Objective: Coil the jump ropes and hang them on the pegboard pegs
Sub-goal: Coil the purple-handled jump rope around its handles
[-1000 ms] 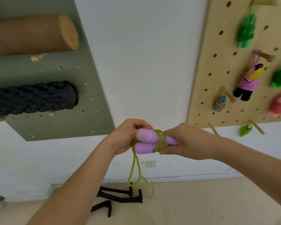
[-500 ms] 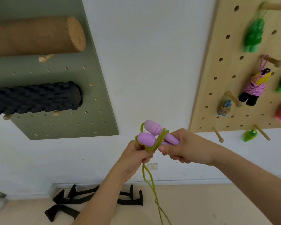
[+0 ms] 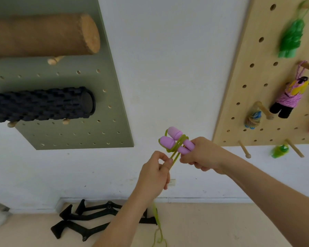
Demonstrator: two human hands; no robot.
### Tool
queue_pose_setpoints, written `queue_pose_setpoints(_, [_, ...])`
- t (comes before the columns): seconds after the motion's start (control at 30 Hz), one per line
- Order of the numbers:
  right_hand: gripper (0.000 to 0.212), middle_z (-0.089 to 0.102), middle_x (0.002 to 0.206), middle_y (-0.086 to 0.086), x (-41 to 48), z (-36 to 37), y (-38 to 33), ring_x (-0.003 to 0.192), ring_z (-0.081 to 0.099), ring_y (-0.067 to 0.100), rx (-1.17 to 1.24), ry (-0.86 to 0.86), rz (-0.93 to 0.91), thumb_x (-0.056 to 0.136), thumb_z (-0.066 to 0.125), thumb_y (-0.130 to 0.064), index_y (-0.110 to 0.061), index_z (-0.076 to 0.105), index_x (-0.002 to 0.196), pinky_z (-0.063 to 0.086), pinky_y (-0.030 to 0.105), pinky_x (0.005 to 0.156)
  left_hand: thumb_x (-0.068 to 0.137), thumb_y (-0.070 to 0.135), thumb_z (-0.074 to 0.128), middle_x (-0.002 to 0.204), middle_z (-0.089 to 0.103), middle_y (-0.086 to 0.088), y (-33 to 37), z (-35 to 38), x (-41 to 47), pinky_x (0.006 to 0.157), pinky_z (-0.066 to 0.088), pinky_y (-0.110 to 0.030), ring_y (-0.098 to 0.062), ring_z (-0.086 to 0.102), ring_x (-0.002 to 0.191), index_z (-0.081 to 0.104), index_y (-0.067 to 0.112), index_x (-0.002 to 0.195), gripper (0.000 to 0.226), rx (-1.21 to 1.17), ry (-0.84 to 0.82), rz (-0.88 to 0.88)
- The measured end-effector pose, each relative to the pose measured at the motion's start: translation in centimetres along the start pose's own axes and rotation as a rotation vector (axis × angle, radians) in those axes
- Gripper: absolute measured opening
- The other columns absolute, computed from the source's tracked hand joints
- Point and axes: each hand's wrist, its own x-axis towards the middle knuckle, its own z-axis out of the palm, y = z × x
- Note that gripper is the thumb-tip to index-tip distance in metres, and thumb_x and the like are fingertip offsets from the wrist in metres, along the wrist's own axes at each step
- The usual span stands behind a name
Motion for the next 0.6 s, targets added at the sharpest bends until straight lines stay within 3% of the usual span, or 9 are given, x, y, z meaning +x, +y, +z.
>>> queue_pose_setpoints(0.1, [0.014, 0.044, 0.057, 0.003, 1.1, 0.1, -0.6, 0.045, 0.037, 0.016, -0.167, 0.094, 0.012, 0.077, 0.062, -0.003, -0.010, 0.050, 0.072, 0.028, 0.020, 0.042, 0.096, 0.038, 0.049, 0.077, 0.060, 0.004, 0.6, -0.1, -0.7, 0.058, 0.041, -0.029, -0.016, 0.051, 0.062, 0.040, 0.026, 0.106, 0.018, 0.628, 0.060, 0.174])
queue_pose_setpoints(0.17, [0.018, 0.042, 0.058, 0.001, 1.8, 0.4, -1.0, 0.046, 0.038, 0.016, -0.264, 0.129, -0.001, 0.077, 0.062, -0.006, -0.012, 0.047, 0.070, 0.029, 0.021, 0.044, 0.092, 0.028, 0.057, 0.080, 0.059, 0.002, 1.4, -0.3, -0.7, 0.053, 0.035, -0.029, -0.018, 0.044, 0.059, 0.044, 0.021, 0.112, 0.025, 0.968, 0.116, 0.303])
queue_pose_setpoints(0.27, [0.021, 0.048, 0.064, 0.000, 2.4, 0.9, -1.2, 0.052, 0.045, 0.016, -0.483, 0.183, -0.054, 0.078, 0.063, -0.013, -0.014, 0.045, 0.070, 0.031, 0.024, 0.047, 0.046, 0.014, 0.091, 0.049, 0.048, 0.002, 1.7, -1.6, 0.0, 0.041, 0.017, -0.023, -0.017, 0.029, 0.037, 0.061, 0.015, 0.073, 0.040, 1.264, 0.135, 0.584])
queue_pose_setpoints(0.33, [0.019, 0.051, 0.070, 0.000, 2.6, 1.1, -1.3, 0.057, 0.047, 0.016, -0.638, 0.199, -0.060, 0.080, 0.060, -0.015, -0.016, 0.043, 0.072, 0.033, 0.025, 0.047, 0.037, 0.006, 0.090, 0.047, 0.045, 0.001, 1.6, -2.6, 0.5, 0.039, 0.016, -0.022, -0.018, 0.038, 0.034, 0.059, 0.014, 0.062, 0.041, 1.334, 0.069, 0.713])
queue_pose_setpoints(0.47, [0.022, 0.045, 0.070, 0.000, 1.9, 1.5, -1.9, 0.056, 0.043, 0.013, -0.891, 0.126, -0.033, 0.087, 0.050, -0.011, -0.016, 0.036, 0.070, 0.032, 0.023, 0.047, 0.048, -0.004, 0.081, 0.056, 0.050, -0.003, 3.0, -4.7, 1.0, 0.034, 0.029, -0.023, -0.020, 0.046, 0.044, 0.063, 0.009, 0.073, 0.033, 1.304, -0.061, 1.026])
queue_pose_setpoints(0.6, [0.026, 0.044, 0.068, 0.004, 1.1, 2.6, -2.4, 0.059, 0.044, 0.020, -1.107, -0.186, -0.082, 0.086, 0.048, -0.010, -0.012, 0.039, 0.063, 0.038, 0.030, 0.056, 0.063, 0.001, 0.080, 0.062, 0.056, -0.003, 4.8, -5.4, 2.0, 0.041, 0.043, -0.027, -0.022, 0.054, 0.054, 0.062, 0.010, 0.073, 0.022, 1.154, -0.195, 1.135])
